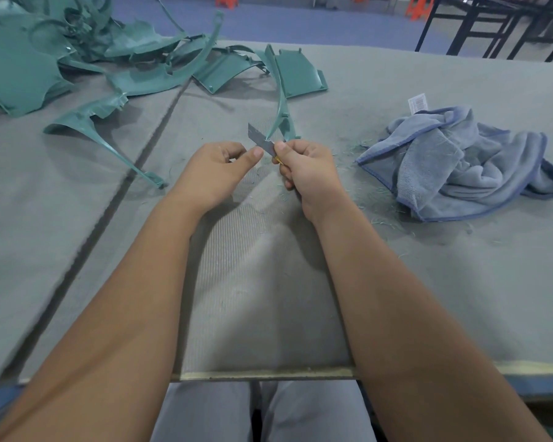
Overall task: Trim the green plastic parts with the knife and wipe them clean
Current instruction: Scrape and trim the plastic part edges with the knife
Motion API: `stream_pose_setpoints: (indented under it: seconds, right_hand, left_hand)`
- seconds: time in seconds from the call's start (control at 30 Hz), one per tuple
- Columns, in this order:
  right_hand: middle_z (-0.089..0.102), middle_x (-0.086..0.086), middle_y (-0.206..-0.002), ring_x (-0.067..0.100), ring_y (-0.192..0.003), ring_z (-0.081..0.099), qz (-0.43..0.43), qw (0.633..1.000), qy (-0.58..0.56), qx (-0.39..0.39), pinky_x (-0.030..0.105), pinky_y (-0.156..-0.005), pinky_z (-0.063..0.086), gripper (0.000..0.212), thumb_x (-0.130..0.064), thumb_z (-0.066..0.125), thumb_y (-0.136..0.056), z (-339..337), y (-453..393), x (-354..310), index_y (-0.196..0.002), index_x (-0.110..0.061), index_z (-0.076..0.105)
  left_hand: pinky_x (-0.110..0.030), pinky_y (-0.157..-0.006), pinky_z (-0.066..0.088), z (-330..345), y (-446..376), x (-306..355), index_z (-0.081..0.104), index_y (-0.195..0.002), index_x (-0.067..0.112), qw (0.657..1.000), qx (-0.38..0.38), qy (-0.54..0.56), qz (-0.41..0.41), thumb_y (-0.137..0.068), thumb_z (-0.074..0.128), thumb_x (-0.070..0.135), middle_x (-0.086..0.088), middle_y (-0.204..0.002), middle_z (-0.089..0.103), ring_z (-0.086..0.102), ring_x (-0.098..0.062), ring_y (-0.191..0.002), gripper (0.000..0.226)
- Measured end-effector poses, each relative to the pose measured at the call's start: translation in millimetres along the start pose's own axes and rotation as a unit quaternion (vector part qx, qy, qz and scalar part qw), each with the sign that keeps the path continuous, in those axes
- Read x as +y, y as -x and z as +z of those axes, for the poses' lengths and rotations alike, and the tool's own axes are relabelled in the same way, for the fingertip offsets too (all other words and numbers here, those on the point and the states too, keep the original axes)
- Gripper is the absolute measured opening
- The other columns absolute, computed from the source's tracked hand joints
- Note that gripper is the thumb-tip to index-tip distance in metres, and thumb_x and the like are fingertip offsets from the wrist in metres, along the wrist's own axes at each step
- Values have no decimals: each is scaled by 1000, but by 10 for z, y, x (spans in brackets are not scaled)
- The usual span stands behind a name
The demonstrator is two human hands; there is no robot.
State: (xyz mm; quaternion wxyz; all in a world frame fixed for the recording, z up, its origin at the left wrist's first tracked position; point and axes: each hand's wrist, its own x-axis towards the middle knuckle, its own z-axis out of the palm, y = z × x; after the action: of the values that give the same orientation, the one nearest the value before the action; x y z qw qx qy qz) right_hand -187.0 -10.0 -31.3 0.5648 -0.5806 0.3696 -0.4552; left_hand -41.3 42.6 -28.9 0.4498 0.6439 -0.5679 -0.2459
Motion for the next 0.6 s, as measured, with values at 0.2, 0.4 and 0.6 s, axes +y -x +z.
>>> stream_pose_setpoints:
  seconds: [0.2,0.4,0.6]
  right_hand:
    - [38,-13,-42,6,-45,31,-7,1000,0,6,21,-50,29,36,-11,54,-97,8,5,3,-61,-14,57]
    - [36,-7,-47,8,-48,30,-8,1000,-13,15,22,-51,28,31,-11,54,-97,4,-20,24,-66,-12,60]
    - [36,-11,-40,5,-36,27,55,982,-146,105,22,-43,25,30,-14,53,-98,-58,-145,-12,-68,-12,53]
  left_hand:
    - [-22,-44,19,-18,-7,-5,33,-59,20,1000,-17,-12,9,-96,57,42,6,-55,26,22,-5,-46,49]
    - [-20,-43,18,-12,7,13,34,-60,20,1000,-15,-18,9,-96,56,42,4,-56,26,22,-6,-45,48]
    - [-17,-40,20,-67,87,-25,49,-65,10,997,-39,-60,24,-94,58,44,11,-46,32,26,-4,-42,46]
